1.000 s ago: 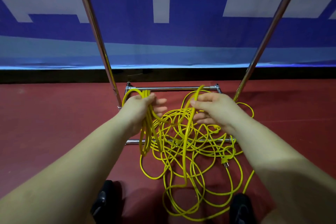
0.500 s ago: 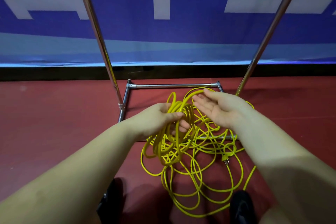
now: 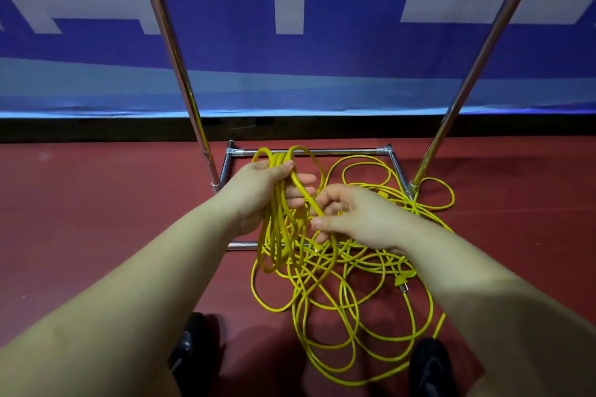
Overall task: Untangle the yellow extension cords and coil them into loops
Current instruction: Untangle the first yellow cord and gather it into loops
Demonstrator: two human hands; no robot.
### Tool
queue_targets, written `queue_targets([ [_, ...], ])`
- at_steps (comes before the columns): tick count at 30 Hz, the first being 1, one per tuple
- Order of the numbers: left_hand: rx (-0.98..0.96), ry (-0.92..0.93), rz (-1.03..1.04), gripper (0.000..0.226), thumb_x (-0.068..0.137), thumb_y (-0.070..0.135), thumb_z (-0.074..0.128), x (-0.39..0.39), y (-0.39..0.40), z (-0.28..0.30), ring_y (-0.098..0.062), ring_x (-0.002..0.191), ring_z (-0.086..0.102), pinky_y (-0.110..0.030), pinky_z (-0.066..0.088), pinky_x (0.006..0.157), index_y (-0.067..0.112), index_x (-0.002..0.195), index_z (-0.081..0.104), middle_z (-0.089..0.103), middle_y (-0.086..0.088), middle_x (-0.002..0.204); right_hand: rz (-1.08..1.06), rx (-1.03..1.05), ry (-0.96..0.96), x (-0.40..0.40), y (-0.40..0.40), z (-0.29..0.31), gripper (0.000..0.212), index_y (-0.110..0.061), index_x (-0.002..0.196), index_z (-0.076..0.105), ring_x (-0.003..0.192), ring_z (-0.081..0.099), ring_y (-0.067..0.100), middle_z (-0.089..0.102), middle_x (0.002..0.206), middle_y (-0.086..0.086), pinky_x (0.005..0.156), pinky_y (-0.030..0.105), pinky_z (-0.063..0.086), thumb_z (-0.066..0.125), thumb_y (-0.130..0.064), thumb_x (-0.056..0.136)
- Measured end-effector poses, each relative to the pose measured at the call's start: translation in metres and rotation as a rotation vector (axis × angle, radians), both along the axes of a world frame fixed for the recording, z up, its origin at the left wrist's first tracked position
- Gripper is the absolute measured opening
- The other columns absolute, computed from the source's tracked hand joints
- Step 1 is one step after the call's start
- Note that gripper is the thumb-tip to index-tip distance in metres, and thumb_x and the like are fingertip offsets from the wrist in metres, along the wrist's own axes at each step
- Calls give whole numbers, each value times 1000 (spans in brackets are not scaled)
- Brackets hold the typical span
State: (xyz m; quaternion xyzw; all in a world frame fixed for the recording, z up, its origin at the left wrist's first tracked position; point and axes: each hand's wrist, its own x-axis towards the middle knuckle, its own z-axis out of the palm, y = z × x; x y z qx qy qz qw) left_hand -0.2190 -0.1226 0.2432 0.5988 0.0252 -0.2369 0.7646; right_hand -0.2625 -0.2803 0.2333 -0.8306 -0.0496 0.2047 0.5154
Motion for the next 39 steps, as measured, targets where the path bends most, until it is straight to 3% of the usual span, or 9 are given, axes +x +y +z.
queue_targets([
  [4, 63, -10, 11, 18, 100, 17, 40, 7, 10, -1, -10, 45, 62, -19, 51, 44, 8, 90, 51, 72, -3, 68, -371, 6, -118, 6, -13, 9, 13, -13, 94, 56, 52, 62, 8, 62, 71, 3, 54, 28, 52, 65, -13, 85],
  [7, 110, -25, 27, 16, 100, 17, 41, 11, 15, 0, -6, 37, 46, -16, 40, 38, 10, 88, 50, 71, -1, 65, -516, 50, -64, 7, -23, 12, 16, -10, 97, 61, 55, 60, 10, 62, 72, 3, 53, 24, 53, 67, -16, 84],
  [11, 95, 11, 40, 19, 99, 17, 42, 11, 17, 2, -4, 36, 37, -13, 33, 38, 11, 84, 52, 64, 2, 56, -446, 156, 152, 6, -27, 14, 25, -11, 112, 61, 71, 58, 13, 62, 91, 6, 71, 24, 51, 58, -4, 88],
  [16, 94, 51, -2, 19, 98, 22, 46, 9, 13, 1, -4, 36, 37, -13, 33, 38, 13, 82, 52, 61, 4, 54, -374, 194, 136, 5, -22, 13, 28, -30, 98, 62, 73, 55, 7, 56, 82, -5, 75, 24, 48, 54, -4, 91],
  [21, 170, 75, -87, 27, 96, 35, 47, 3, 4, -2, -5, 38, 38, -15, 34, 39, 15, 79, 53, 62, 4, 57, -416, 349, 11, 7, -10, 14, 22, -23, 89, 67, 67, 55, 9, 62, 78, 2, 58, 17, 49, 60, -2, 86],
  [26, 209, 67, -154, 32, 94, 44, 46, -4, -6, -2, -6, 40, 41, -15, 36, 40, 16, 79, 53, 64, 3, 59, -362, 344, -84, 7, 2, 7, 23, -10, 103, 69, 59, 62, -2, 70, 67, -7, 55, 10, 45, 64, 0, 83],
  [29, 264, 21, -134, 28, 96, 36, 47, -6, -8, -2, -6, 42, 47, -15, 38, 41, 13, 83, 57, 64, 3, 56, -339, 354, -104, 3, 8, 9, 18, -10, 92, 68, 59, 66, 2, 71, 69, -2, 54, 12, 48, 65, 3, 80],
  [34, 301, -53, -36, 27, 98, 23, 42, -6, -10, 0, -11, 46, 60, -22, 48, 48, 9, 78, 54, 62, -2, 50, -341, 260, -42, 1, 17, 12, 12, -10, 79, 57, 43, 55, 4, 63, 61, 3, 42, 14, 43, 67, -13, 83],
  [39, 3, 78, 151, 27, 101, 23, 34, 4, -7, -2, -17, 55, 67, -25, 53, 51, 12, 80, 47, 71, -4, 62, 45, 25, 154, -4, 11, 10, 20, -13, 76, 56, 56, 57, 5, 62, 67, 1, 53, 11, 45, 52, -23, 93],
])
